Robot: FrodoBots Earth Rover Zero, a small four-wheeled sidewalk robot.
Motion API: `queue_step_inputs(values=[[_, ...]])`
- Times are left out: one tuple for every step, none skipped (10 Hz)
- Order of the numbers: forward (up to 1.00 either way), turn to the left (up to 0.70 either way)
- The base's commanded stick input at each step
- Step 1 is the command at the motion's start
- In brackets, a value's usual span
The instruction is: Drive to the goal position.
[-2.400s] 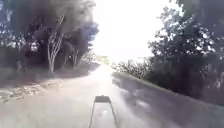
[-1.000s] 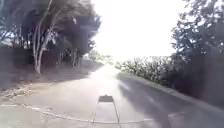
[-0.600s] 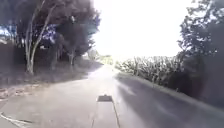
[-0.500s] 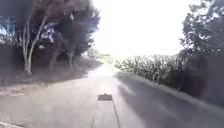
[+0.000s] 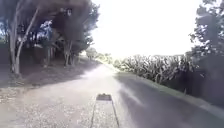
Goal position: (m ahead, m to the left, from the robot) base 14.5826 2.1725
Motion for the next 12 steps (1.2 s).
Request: queue_step_inputs(values=[[1.0, 0.27], [1.0, 0.27], [1.0, 0.0], [1.0, 0.0], [1.0, 0.0], [1.0, 0.0], [1.0, 0.0], [1.0, 0.0], [1.0, 0.0], [1.0, 0.0], [1.0, 0.0], [1.0, 0.0]])
